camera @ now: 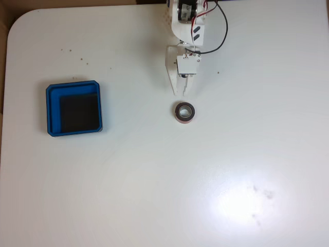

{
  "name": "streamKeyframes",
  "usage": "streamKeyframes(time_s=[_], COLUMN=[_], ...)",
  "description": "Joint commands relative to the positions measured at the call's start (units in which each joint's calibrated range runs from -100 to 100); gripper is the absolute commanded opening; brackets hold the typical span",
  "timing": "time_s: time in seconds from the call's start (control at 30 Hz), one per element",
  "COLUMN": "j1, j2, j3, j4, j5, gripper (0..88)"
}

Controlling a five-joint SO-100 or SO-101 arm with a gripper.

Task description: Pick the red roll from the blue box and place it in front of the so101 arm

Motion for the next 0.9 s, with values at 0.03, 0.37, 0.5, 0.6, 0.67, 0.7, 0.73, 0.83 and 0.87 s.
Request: streamKeyframes(time_s=[0.03, 0.37, 0.5, 0.6, 0.67, 0.7, 0.73, 0.83, 0.87], j1=[-0.22, -6.57, -8.43, -8.72, -8.82, -8.82, -8.82, -8.82, -8.82], j2=[-5.1, -5.93, -5.93, -5.93, -5.93, -5.93, -5.93, -5.93, -5.93], j3=[0.18, 0.27, 1.35, 1.35, 1.35, 1.35, 1.35, 1.35, 1.35], j4=[-0.83, -0.74, -0.66, -0.66, -0.66, -0.66, -0.66, -0.66, -0.66], j5=[0.35, 0.35, 0.35, 0.35, 0.35, 0.35, 0.35, 0.35, 0.35], gripper=[7.8, 7.8, 7.8, 7.8, 7.8, 7.6, 7.6, 5.2, 4.0])
